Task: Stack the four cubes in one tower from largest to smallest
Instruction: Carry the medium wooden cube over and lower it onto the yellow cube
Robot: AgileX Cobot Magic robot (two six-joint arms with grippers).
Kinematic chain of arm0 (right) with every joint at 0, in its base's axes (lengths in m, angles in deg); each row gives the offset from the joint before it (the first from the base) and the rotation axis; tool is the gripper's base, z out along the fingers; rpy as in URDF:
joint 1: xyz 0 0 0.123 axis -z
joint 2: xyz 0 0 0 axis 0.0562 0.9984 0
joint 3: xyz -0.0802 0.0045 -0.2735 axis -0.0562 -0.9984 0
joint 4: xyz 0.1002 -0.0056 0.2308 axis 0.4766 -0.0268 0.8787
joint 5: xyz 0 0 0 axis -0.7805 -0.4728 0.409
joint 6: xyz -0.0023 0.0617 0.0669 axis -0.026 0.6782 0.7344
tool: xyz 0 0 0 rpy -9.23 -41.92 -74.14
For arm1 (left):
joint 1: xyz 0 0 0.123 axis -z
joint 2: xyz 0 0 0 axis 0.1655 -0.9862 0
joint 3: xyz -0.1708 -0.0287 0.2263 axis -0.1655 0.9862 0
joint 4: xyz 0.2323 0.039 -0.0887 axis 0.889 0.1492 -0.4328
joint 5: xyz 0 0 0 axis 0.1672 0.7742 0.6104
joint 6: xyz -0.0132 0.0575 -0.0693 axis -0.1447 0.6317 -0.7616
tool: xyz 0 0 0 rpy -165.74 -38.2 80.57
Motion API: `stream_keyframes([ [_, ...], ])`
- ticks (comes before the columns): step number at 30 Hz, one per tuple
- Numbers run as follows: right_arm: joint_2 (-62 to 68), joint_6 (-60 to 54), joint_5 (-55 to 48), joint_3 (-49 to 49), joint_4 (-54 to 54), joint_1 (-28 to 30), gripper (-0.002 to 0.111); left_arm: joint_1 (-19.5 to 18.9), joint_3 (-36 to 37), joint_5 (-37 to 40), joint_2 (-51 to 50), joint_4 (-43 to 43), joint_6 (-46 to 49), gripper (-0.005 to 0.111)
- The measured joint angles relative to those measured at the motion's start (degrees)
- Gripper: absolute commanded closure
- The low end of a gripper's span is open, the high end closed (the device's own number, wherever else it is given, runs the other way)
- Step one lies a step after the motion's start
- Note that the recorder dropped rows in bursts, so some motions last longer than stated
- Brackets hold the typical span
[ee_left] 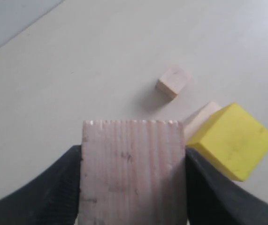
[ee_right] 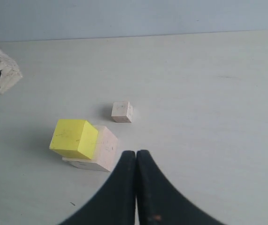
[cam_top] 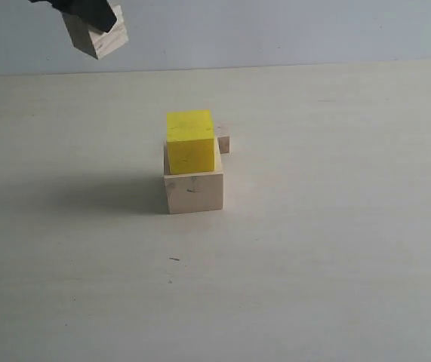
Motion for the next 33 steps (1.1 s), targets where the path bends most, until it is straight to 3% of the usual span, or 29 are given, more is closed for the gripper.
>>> stream_keyframes([
  [5, 0.0, 0.0, 0.0, 0.0, 0.0, 0.0, 0.108, 0.4, 0.0, 2.2, 0.8, -3.2, -8.2, 0.107],
  [10, 0.0, 0.0, 0.0, 0.0, 0.5, 0.0, 0.108, 3.8, 0.0, 3.1, 0.8, 1.7, -16.6, 0.107],
  [16, 0.0, 0.0, 0.0, 0.0, 0.6, 0.0, 0.108, 7.8, 0.0, 3.8, 0.8, 3.0, -19.9, 0.107],
  [22, 0.0, 0.0, 0.0, 0.0, 0.6, 0.0, 0.108, 8.9, 0.0, 5.1, 0.8, 3.2, -24.5, 0.107],
  [27, 0.0, 0.0, 0.0, 0.0, 0.7, 0.0, 0.108, 10.4, 0.0, 3.1, 0.8, 5.6, -35.3, 0.107],
  [33, 0.0, 0.0, 0.0, 0.0, 0.7, 0.0, 0.108, 16.0, 1.3, -1.4, 0.8, 10.6, -40.7, 0.107],
])
